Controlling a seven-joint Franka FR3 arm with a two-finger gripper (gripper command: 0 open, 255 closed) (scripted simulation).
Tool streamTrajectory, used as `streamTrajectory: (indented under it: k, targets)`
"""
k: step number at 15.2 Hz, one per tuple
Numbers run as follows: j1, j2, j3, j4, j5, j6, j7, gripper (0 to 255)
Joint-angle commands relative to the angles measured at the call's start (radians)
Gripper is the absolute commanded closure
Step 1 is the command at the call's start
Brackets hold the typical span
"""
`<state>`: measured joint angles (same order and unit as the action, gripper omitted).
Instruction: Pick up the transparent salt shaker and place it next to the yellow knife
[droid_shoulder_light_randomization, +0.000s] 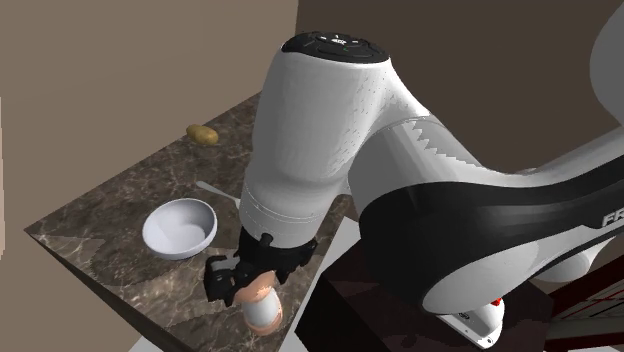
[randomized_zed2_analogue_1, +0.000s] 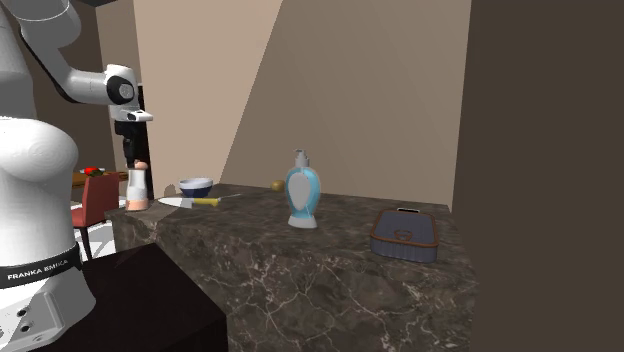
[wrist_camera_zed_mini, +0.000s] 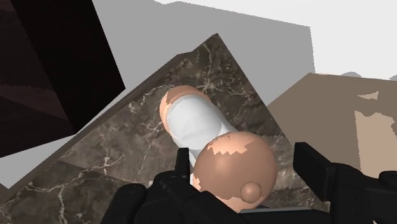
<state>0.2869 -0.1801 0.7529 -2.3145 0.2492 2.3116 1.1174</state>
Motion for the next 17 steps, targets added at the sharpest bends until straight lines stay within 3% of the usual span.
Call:
streamTrajectory:
  k: [1,5,9,17]
  targets:
    - [0.0,0.0,0.0,0.0,0.0,0.0,0.0,0]
    - [0.0,0.0,0.0,0.0,0.0,0.0,0.0,0]
    - [0.011,-0.092,-0.046,0.057,0.045,-0.14,-0.037,0]
    - [0.011,-0.092,-0.046,0.057,0.045,-0.14,-0.037,0]
